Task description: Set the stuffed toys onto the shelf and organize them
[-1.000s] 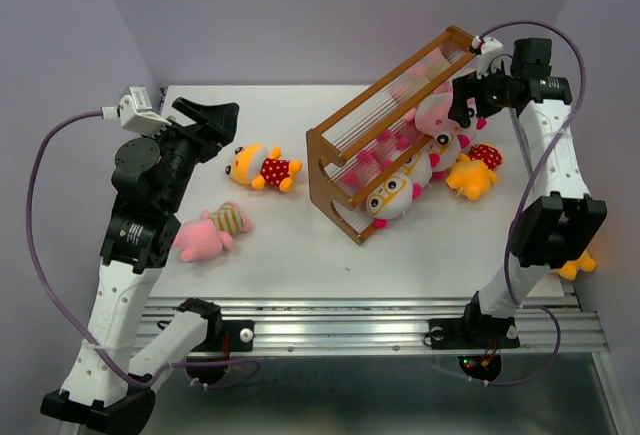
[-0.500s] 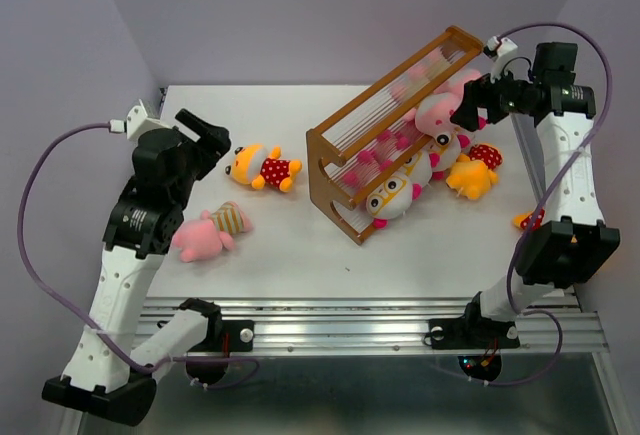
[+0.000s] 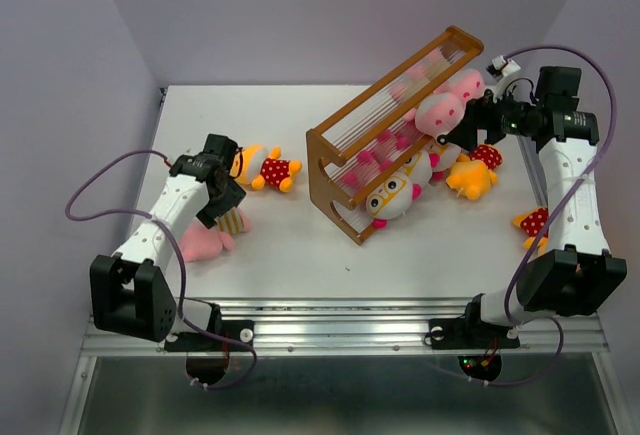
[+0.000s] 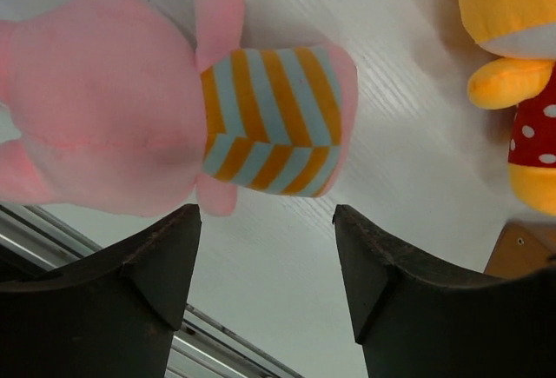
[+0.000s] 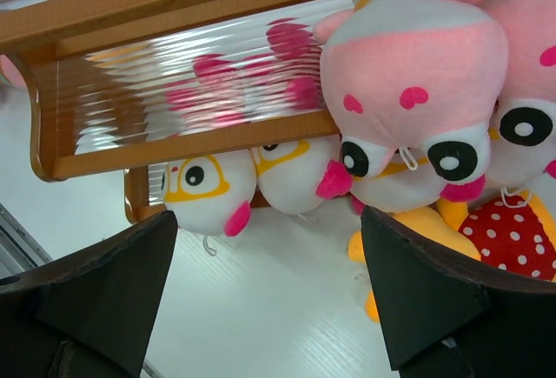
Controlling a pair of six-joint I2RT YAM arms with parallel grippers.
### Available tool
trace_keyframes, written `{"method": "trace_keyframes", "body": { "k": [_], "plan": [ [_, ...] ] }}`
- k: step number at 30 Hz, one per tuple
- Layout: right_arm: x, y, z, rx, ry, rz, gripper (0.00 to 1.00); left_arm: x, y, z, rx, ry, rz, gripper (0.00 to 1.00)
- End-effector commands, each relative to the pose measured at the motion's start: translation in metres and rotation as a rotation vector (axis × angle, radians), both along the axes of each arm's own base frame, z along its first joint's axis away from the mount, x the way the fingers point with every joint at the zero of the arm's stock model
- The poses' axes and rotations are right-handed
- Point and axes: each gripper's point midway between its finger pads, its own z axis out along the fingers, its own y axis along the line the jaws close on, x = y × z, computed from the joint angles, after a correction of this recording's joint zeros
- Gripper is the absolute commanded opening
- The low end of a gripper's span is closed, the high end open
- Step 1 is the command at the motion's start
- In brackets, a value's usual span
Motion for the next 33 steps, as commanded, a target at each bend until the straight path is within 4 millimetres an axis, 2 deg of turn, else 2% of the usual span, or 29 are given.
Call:
{"method": "trace_keyframes", "body": {
  "k": [1, 7, 9, 11, 12, 14, 16, 18, 19, 21, 22, 24, 25, 26, 27, 29, 30, 32, 33],
  "plan": [
    [0.002, 0.001, 0.02, 0.03, -0.078, 0.008, 0.91, 0.008, 0.008, -0.024, 0.029, 0.042, -0.002, 0.73],
    [-0.004, 0.002, 0.029, 0.043, -0.102, 0.016, 0.91, 0.008, 0.019, -0.076, 0.051, 0.141, 0.011, 0.68],
    [-0.007, 0.005, 0.033, 0.051, -0.112, 0.028, 0.91, 0.012, 0.019, -0.084, 0.046, 0.152, 0.009, 0.55],
    [-0.01, 0.006, 0.036, 0.053, -0.121, 0.035, 0.91, 0.017, 0.019, -0.084, 0.041, 0.139, -0.004, 0.34],
    [-0.013, 0.008, 0.041, 0.058, -0.134, 0.049, 0.91, 0.022, 0.019, -0.082, 0.035, 0.118, -0.016, 0.16],
    [-0.015, 0.011, 0.045, 0.067, -0.143, 0.064, 0.91, 0.028, 0.018, -0.077, 0.02, 0.089, -0.043, 0.1],
    [-0.021, 0.017, 0.054, 0.079, -0.167, 0.112, 0.92, 0.034, 0.015, -0.063, -0.006, 0.024, -0.077, 0.02],
    [-0.029, 0.027, 0.059, 0.108, -0.166, 0.186, 0.92, 0.04, 0.01, -0.045, -0.032, -0.05, -0.115, 0.0],
    [-0.033, 0.03, 0.072, 0.111, -0.192, 0.217, 0.92, 0.049, 0.001, -0.017, -0.071, -0.17, -0.167, 0.0],
    [-0.044, 0.039, 0.08, 0.156, -0.178, 0.284, 0.92, 0.056, -0.012, 0.019, -0.12, -0.332, -0.238, 0.0],
    [-0.045, 0.041, 0.087, 0.163, -0.184, 0.307, 0.92, 0.063, -0.026, 0.068, -0.168, -0.528, -0.323, 0.0],
    [-0.049, 0.046, 0.096, 0.191, -0.2, 0.351, 0.92, 0.06, -0.041, 0.117, -0.223, -0.716, -0.401, 0.0],
    [-0.048, 0.047, 0.097, 0.201, -0.204, 0.365, 0.92, 0.055, -0.05, 0.161, -0.252, -0.873, -0.454, 0.0],
    [-0.048, 0.048, 0.101, 0.208, -0.215, 0.378, 0.92, 0.051, -0.054, 0.181, -0.264, -0.938, -0.477, 0.0],
    [-0.05, 0.051, 0.11, 0.217, -0.247, 0.404, 0.92, 0.045, -0.063, 0.214, -0.303, -1.035, -0.525, 0.0],
    [-0.047, 0.053, 0.121, 0.224, -0.301, 0.437, 0.92, 0.038, -0.079, 0.246, -0.358, -1.129, -0.623, 0.0],
    [-0.05, 0.057, 0.127, 0.256, -0.31, 0.465, 0.91, 0.028, -0.097, 0.277, -0.426, -1.225, -0.737, 0.0],
    [-0.053, 0.063, 0.137, 0.273, -0.349, 0.511, 0.92, 0.017, -0.115, 0.303, -0.501, -1.297, -0.849, 0.0],
    [-0.055, 0.07, 0.142, 0.289, -0.385, 0.561, 0.92, 0.003, -0.131, 0.327, -0.558, -1.352, -0.97, 0.0]
  ]
}}
